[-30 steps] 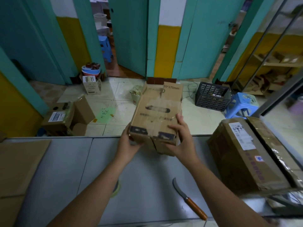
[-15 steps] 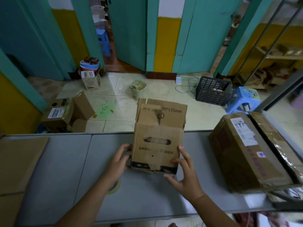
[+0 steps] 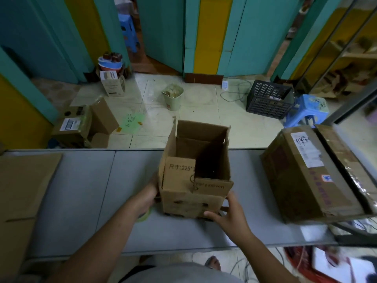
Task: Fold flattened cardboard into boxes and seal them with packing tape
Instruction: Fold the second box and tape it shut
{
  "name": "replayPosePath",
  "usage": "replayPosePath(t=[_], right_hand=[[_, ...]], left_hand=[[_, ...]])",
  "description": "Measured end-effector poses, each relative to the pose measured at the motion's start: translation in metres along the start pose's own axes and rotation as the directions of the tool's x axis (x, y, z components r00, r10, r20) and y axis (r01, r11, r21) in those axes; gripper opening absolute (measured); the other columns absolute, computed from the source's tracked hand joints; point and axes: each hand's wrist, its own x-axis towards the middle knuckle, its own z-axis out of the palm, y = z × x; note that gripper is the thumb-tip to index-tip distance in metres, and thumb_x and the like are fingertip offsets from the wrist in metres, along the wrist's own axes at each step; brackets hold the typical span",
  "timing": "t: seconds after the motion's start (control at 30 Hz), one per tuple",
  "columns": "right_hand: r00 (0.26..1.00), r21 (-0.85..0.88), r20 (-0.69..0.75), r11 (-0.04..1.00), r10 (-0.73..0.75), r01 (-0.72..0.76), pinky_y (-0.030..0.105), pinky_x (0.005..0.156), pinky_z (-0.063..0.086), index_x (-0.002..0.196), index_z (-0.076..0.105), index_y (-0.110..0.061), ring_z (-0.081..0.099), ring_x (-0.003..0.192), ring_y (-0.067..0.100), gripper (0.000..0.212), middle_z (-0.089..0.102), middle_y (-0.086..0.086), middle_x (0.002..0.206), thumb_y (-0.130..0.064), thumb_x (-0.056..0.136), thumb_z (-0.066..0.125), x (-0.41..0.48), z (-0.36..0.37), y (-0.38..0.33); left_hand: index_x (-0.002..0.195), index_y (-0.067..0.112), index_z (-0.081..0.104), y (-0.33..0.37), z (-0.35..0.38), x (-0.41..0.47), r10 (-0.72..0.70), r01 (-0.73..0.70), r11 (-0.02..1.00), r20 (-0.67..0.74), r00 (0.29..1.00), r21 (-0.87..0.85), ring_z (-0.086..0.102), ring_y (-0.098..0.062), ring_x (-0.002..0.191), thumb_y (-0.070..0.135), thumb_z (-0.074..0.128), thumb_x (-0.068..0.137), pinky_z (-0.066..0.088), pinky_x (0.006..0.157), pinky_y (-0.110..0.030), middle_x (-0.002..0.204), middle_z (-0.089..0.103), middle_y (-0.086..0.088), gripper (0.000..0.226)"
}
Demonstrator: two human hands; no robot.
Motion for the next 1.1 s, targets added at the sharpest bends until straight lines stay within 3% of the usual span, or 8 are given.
replayPosePath(t=[0.1,0.17,0.23,0.33,0.47,0.77,0.97,1.1], right_hand=[[0.998,-0.014,0.022,0.998,0.061,-0.061,0.023,0.097,0.057,0.144,0.052,-0.027,0.06,0.121,-0.005,0.078,0.062,-0.022,0.133,-0.045,0.076,0.085,-0.003,0.004,0.013],[0.994,-0.073,0.045,0.993,0.098,-0.095,0.029,0.099,0.057,0.135,0.059,-0.024,0.062,0.115,-0.004,0.064,0.067,-0.02,0.125,-0.048,0.078,0.076,-0.003,0.002,0.017],[0.99,-0.134,0.107,0.988,0.097,-0.083,0.016,0.1,0.053,0.134,0.053,-0.045,0.058,0.119,-0.009,0.052,0.061,-0.036,0.124,-0.038,0.085,0.071,-0.003,-0.005,0.012],[0.989,-0.155,0.127,0.987,0.069,-0.049,0.008,0.103,0.045,0.142,0.044,-0.056,0.052,0.129,-0.008,0.064,0.054,-0.042,0.134,-0.019,0.095,0.069,-0.002,-0.024,-0.004],[0.992,-0.084,0.107,0.993,-0.069,0.078,0.036,0.115,0.045,0.162,0.03,-0.033,0.043,0.146,0.009,0.081,0.045,-0.013,0.159,-0.011,0.095,0.071,-0.003,-0.053,-0.04],[0.984,-0.032,-0.077,0.987,-0.161,0.159,0.034,0.114,0.044,0.161,0.027,-0.037,0.038,0.148,0.002,0.093,0.036,-0.019,0.162,-0.035,0.085,0.082,-0.007,-0.059,-0.114],[0.984,-0.174,-0.075,0.974,-0.159,0.144,0.033,0.106,0.053,0.151,0.042,-0.039,0.048,0.134,0.006,0.082,0.041,-0.014,0.153,-0.014,0.085,0.084,0.01,-0.057,-0.124],[0.979,-0.226,-0.131,0.967,-0.154,0.122,0.025,0.095,0.057,0.144,0.044,-0.048,0.048,0.126,-0.005,0.079,0.038,-0.022,0.15,-0.015,0.084,0.085,0.016,-0.056,-0.117]], left_hand=[[0.101,0.019,0.073,-0.008,-0.001,-0.001,-0.002,0.002,1.0,0.02,1.0,0.004,0.076,-0.019,0.092,0.031,0.04,0.116,0.061,0.069,-0.028,0.087,0.082,0.001,0.038],[0.121,0.022,0.071,-0.008,-0.003,-0.004,0.035,-0.04,0.997,0.095,0.995,0.059,0.075,-0.019,0.106,0.058,0.043,0.109,0.062,0.089,-0.036,0.107,0.082,0.001,0.047],[0.139,0.027,0.061,-0.008,-0.005,-0.006,0.076,-0.084,0.995,0.124,0.989,0.054,0.069,-0.02,0.122,0.084,0.047,0.087,0.053,0.109,-0.049,0.128,0.075,-0.001,0.079],[0.147,0.037,0.055,-0.002,-0.006,-0.013,0.158,-0.153,0.987,0.111,0.981,-0.052,0.061,-0.024,0.134,0.101,0.056,0.064,0.048,0.114,-0.054,0.137,0.07,0.0,0.105],[0.143,0.066,0.047,0.016,-0.016,-0.029,0.331,-0.325,0.943,0.095,0.939,-0.074,0.043,-0.025,0.15,0.095,0.053,0.078,0.037,0.12,-0.061,0.158,0.05,0.012,0.071],[0.152,0.07,0.025,0.046,-0.012,-0.051,0.524,-0.532,0.829,0.092,0.846,0.172,0.033,-0.002,0.15,0.062,0.075,0.089,0.037,0.11,-0.035,0.165,0.03,0.027,0.081],[0.165,0.043,0.018,0.103,-0.01,-0.032,0.731,-0.609,0.39,0.17,0.661,0.69,0.007,-0.005,0.16,0.044,0.068,0.099,0.018,0.125,-0.042,0.172,0.009,0.024,0.084],[0.166,0.036,0.02,0.133,0.006,-0.022,0.623,-0.525,0.118,0.349,0.7,0.843,0.008,-0.014,0.163,0.047,0.062,0.102,0.012,0.13,-0.053,0.175,0.021,0.01,0.078]])
